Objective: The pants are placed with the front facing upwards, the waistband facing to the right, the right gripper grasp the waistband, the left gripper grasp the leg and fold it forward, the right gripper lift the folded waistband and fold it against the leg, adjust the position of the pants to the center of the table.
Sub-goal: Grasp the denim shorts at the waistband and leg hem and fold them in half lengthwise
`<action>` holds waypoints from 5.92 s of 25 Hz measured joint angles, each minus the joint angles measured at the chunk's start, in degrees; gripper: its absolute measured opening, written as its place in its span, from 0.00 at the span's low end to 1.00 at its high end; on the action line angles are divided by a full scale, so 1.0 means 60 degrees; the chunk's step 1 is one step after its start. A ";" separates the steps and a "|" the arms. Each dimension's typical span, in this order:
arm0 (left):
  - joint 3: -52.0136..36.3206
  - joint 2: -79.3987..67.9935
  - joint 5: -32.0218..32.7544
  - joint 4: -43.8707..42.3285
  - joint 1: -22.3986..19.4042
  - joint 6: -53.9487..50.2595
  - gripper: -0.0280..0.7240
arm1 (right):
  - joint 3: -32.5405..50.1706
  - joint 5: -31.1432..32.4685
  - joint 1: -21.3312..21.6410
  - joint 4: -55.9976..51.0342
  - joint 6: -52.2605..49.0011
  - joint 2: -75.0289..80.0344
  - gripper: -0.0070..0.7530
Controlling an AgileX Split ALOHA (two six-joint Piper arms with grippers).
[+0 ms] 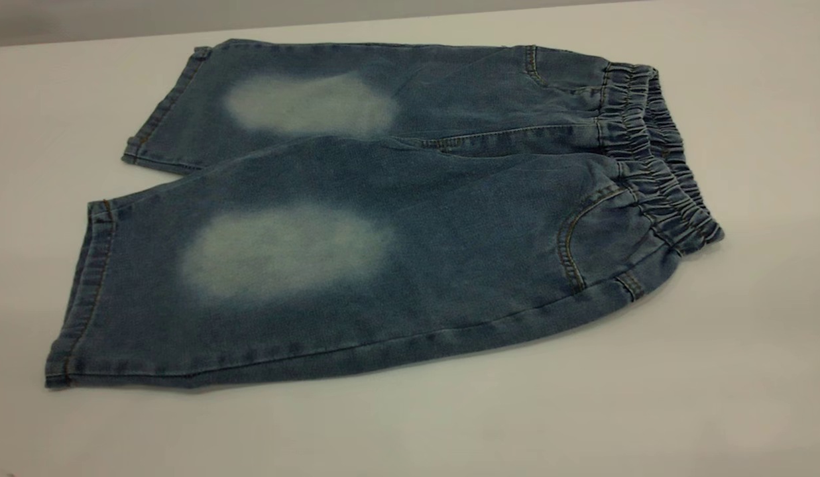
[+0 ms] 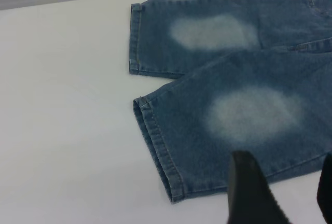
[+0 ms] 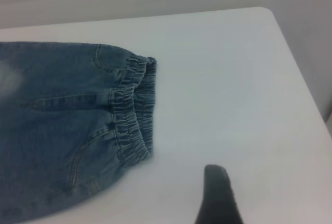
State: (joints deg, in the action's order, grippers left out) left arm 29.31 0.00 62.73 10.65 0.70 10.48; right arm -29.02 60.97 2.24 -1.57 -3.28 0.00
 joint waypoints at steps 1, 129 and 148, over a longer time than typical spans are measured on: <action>0.0000 0.0000 0.0000 0.0000 0.0000 0.0000 0.44 | 0.0000 0.0000 0.0000 0.0000 0.0000 0.0000 0.56; 0.1682 -1.1598 -0.3745 0.5495 0.0019 0.8002 0.44 | -0.1951 -0.5755 0.0875 -1.4978 1.3631 1.9553 0.54; 0.1682 -1.1598 -0.3667 0.5476 0.0019 0.7995 0.44 | -0.1997 -0.4438 0.1169 -1.4999 1.3753 1.9576 0.54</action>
State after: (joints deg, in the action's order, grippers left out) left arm 39.40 -69.59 40.73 43.51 0.82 58.45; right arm -41.00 34.35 9.25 -91.56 79.23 117.45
